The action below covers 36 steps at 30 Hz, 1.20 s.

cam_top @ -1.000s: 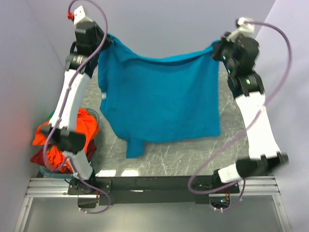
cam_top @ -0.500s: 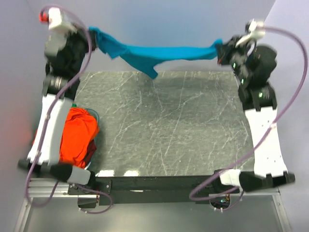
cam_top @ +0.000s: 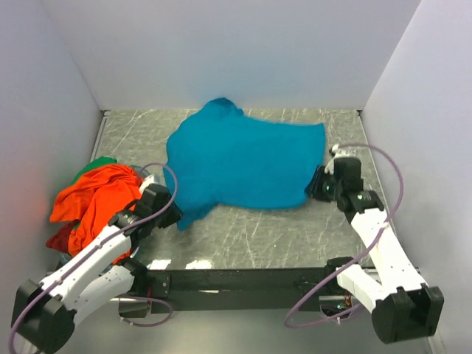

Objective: Fold and stack the t-shirts
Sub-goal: Flatten the tshirt out

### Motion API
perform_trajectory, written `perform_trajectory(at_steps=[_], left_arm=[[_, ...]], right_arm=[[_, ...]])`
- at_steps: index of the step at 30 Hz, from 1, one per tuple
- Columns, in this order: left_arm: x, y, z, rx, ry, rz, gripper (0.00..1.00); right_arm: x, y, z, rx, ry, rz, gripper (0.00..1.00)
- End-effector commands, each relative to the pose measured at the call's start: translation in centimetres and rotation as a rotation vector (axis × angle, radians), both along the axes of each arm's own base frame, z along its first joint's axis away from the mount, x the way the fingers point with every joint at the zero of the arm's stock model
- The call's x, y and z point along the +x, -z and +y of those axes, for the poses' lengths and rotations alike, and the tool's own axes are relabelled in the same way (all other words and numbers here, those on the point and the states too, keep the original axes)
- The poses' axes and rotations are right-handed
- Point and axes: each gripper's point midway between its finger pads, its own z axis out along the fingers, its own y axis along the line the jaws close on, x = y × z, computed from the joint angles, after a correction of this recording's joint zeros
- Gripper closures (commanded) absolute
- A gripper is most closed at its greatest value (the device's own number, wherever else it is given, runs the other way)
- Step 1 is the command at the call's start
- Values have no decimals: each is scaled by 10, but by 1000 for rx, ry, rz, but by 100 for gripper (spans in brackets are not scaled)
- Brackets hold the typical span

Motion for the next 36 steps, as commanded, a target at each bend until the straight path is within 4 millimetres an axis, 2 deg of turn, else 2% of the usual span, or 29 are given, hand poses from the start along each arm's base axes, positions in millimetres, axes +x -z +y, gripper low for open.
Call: perform_trajectory(at_steps=[1,2,3,4,5,8,12,13,14,15,17,18,19,20,22,23,24,25,26,27,28,29,30,31,32,33,34,35,36], left_arm=[[-12,-19,4,-84,-124,-7,64],[-16,-24,1,-98,-103,-10,52],[-18,-29,-3,-108,-73,-19,25],[-16,-39,-8,-132,-50,-43,7],[-17,-44,-15,-150,-19,-50,1],[-13,-62,-31,-191,47,-86,0],[6,-78,-31,-137,50,-142,1],[14,-84,-33,-124,43,-152,0],[19,-86,-33,-109,34,-153,1],[29,-98,-30,-84,8,-183,0],[44,-93,-27,-24,-29,-159,0],[54,-106,-28,-14,-39,-188,1],[66,-99,-27,34,-60,-174,1],[75,-102,-29,43,-64,-179,1],[99,-104,-34,61,-44,-175,0],[109,-105,-37,51,-39,-176,1],[123,-111,-33,53,-43,-186,1],[134,-95,-35,68,-38,-146,1],[142,-90,-37,62,-18,-131,1],[156,-94,-33,61,-29,-137,1],[165,-76,-33,82,-24,-97,1],[174,-72,-31,98,-31,-91,1],[186,-77,-30,103,-30,-104,1],[194,-60,-30,118,-21,-61,0],[200,-56,-31,126,-19,-45,1],[209,-60,-29,132,-23,-42,1],[215,-43,-31,153,-17,-8,1],[220,-39,-30,163,-20,-2,0],[229,-41,-30,164,-27,-10,1]], right_arm=[[-31,25,2,52,33,82,59],[-37,31,1,57,46,105,48],[-39,33,-3,51,75,113,28],[-41,33,-5,43,85,123,21],[-40,31,-8,34,97,121,19],[-32,16,-18,1,151,77,18],[-17,-3,-18,6,160,22,17],[-10,-12,-18,10,163,-4,17],[-6,-12,-17,10,163,1,17],[-1,-18,-16,12,161,-14,16],[11,-19,-14,17,158,-17,16],[17,-22,-14,15,159,-23,15],[23,-23,-15,12,166,-27,15],[32,-15,-18,-7,188,-3,15],[46,-17,-21,-19,215,2,13],[54,-4,-23,-36,225,45,13],[61,-4,-24,-37,243,53,13],[68,-1,-24,-39,249,62,12],[74,16,-26,-53,257,111,11],[81,17,-26,-56,261,119,11],[87,22,-26,-60,261,131,10],[91,39,-27,-72,263,183,10],[99,39,-30,-79,271,187,10],[103,45,-32,-89,275,206,10],[106,60,-33,-101,276,249,9],[113,60,-34,-101,272,253,9],[114,64,-35,-104,272,274,9],[117,76,-36,-108,274,305,9],[123,75,-35,-102,272,302,9]])
